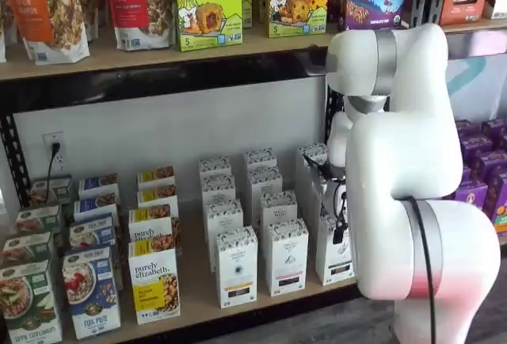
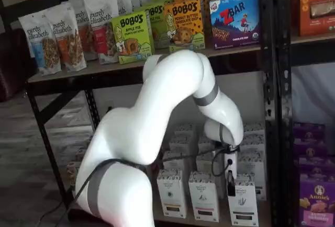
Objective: Pick up the white box with a green strip in the middle, on the bottom shelf, the sixth box from the left
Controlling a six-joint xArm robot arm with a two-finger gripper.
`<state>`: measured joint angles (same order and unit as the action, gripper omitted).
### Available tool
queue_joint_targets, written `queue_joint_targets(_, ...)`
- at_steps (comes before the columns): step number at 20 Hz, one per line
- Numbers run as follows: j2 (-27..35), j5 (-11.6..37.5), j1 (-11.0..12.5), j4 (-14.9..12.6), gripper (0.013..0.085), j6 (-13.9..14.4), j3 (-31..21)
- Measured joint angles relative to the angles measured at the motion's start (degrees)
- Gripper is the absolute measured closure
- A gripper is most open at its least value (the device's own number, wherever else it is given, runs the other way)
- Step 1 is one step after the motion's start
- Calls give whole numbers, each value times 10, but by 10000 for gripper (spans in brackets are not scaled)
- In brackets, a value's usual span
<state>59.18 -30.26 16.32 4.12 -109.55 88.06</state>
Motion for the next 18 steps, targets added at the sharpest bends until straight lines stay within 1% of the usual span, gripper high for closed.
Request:
queue_joint_targets(4,7,16,-1,-15,130,13,-1)
queue_joint_targets(7,10,28,-1,-17,130,15,-3)
queue_joint_targets(8,10,32,-1,-18,170,16,-3)
queue_joint_targets(9,11,32,-1,-22,170,19,-3)
queue_joint_targets(11,13,30,-1,-29,250,26,-1)
queue_joint_targets(12,14,28,-2,-33,250,30,0)
queue_joint_targets(13,14,27,-2,-35,290,32,1)
queue_joint_targets(15,14,26,-2,-36,290,33,2)
queue_joint_targets(18,14,26,-2,-46,290,42,4)
